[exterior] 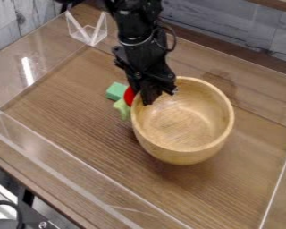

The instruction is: Move the red fruit to the left side of the table

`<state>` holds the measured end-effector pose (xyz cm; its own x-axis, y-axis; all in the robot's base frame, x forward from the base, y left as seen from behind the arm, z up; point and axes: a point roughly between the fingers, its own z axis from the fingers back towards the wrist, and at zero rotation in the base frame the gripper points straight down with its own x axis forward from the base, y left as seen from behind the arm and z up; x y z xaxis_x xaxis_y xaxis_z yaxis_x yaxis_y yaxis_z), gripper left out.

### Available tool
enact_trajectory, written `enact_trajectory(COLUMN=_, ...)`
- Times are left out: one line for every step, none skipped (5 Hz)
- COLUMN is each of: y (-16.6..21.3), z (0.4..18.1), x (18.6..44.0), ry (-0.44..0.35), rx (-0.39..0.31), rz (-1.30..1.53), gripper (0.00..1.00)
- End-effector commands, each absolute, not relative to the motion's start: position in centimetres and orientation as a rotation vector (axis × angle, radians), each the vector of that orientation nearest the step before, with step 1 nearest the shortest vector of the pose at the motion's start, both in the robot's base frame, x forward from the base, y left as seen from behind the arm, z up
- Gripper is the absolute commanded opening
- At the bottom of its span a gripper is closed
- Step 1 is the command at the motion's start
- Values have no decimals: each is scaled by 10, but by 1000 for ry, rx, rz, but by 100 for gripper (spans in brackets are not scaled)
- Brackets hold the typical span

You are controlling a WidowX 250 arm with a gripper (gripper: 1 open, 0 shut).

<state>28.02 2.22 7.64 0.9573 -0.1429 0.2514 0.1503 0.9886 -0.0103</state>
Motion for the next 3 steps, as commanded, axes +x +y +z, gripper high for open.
enact_trajectory(y=9, z=99, x=290, ry=-344, rx=-18, rz=-180, gripper=0)
enact_trajectory(y=-6, z=95, x=289, ry=-346, rx=-27, rz=-216, gripper=0)
enact_trajectory(y=-4, z=94, x=293, ry=-346, rx=-29, rz=-218, gripper=0)
